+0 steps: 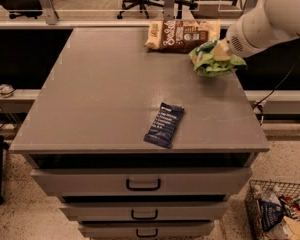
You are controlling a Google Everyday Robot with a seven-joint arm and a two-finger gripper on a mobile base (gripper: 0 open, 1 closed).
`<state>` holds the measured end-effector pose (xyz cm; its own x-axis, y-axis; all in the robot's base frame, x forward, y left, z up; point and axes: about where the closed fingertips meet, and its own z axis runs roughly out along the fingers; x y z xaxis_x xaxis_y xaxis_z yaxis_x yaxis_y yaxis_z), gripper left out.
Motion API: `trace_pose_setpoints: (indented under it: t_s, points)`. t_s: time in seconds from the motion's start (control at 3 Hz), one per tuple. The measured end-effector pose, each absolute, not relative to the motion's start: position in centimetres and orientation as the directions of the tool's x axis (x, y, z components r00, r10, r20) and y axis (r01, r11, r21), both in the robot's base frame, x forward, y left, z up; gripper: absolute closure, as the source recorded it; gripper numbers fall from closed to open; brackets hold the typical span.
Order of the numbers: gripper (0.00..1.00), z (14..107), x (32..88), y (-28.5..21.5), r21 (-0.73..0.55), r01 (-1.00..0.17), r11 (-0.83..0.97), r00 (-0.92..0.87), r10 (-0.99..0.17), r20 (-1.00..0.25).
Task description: Move green rice chip bag near brown chip bag
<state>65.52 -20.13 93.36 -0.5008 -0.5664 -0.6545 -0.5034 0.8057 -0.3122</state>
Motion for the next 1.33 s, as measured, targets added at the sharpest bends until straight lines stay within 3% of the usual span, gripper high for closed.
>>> trace_pose_setpoints:
  t_s: [0.33, 1.33]
  points:
    - [0.83, 92.4, 66.0, -22.1, -0.291, -0.474, 0.831, -0.529, -0.533, -0.660]
    - [0.12, 88.7, 68.0, -22.2, -0.213, -0.515, 0.830, -0.555, -0.512, -0.655]
